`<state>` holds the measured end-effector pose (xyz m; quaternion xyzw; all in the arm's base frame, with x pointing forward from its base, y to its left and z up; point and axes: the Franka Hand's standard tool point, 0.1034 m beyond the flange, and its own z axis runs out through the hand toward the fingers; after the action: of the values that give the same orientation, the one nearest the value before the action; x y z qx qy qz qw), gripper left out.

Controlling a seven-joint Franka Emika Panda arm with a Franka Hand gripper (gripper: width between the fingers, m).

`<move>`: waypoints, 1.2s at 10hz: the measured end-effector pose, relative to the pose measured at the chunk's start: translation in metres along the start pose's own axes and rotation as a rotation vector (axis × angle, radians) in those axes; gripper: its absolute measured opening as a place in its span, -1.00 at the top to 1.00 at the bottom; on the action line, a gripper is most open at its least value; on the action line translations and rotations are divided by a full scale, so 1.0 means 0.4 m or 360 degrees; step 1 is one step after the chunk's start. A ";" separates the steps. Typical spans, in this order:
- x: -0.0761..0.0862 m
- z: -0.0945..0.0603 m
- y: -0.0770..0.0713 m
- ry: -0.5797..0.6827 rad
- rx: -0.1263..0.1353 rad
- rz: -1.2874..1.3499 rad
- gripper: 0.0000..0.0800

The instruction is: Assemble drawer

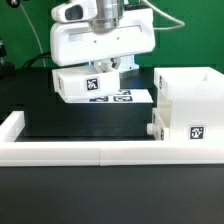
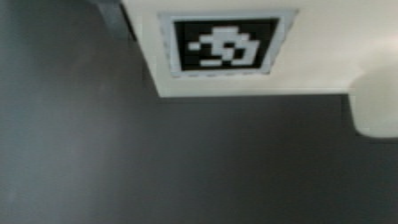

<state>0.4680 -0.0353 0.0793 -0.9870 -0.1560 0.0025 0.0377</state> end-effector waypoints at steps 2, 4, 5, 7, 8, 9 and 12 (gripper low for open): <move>-0.015 0.009 0.000 -0.0014 0.0006 -0.0037 0.89; -0.015 0.011 -0.001 -0.0017 0.0006 -0.0080 0.89; -0.016 0.012 0.000 -0.0018 0.0006 -0.0208 0.89; -0.015 0.013 0.004 -0.0019 0.0005 -0.0499 0.89; -0.006 0.013 0.014 -0.0013 0.0003 -0.0669 0.89; 0.010 0.013 0.016 -0.0006 -0.0003 -0.0821 0.89; 0.042 0.024 0.023 -0.0033 -0.0025 -0.1309 0.89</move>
Offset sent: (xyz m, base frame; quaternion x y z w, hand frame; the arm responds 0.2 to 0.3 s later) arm 0.0000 0.0000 0.0000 0.0000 0.0000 0.0000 1.0000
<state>0.4867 -0.0381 0.0692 -0.8426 -0.5379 -0.0040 0.0263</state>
